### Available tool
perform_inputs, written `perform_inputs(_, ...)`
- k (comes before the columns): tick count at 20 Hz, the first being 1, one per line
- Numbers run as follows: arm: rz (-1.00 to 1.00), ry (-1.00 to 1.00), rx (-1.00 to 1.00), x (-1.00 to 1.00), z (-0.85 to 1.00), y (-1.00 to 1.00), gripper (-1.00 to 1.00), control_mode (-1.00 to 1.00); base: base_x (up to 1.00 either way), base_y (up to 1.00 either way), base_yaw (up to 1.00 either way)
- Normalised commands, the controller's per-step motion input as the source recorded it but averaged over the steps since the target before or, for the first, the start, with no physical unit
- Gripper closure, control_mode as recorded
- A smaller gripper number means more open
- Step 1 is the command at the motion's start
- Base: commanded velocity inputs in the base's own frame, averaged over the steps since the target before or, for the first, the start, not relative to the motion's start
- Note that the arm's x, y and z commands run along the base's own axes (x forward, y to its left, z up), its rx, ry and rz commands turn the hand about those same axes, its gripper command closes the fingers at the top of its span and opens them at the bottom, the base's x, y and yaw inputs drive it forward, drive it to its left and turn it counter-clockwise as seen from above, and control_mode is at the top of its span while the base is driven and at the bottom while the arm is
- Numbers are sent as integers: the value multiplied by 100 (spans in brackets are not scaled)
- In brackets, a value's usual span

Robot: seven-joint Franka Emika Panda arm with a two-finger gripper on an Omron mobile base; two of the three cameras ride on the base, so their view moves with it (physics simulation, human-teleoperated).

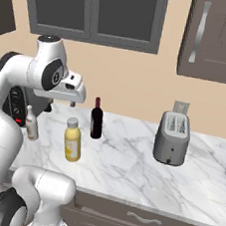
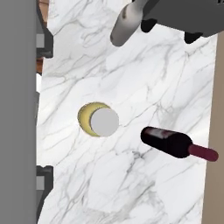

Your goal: Move the drinks to the dining counter.

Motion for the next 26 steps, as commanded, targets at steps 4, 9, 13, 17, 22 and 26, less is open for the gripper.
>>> perform_inputs(4,0,1,0,-7,-10,0,-100,-100,0,0,0)
perform_inputs(9,0,0,0,0,-17,0,-100,-100,0,0,0)
perform_inputs(13,0,0,0,0,-18,0,-100,-100,0,0,0)
perform_inputs(17,0,0,0,4,-15,0,-100,-100,0,0,0)
perform_inputs(22,0,1,0,20,-20,-5,-100,-100,0,0,0)
perform_inputs(26,0,0,0,26,-16,-10,-100,-100,0,0,0)
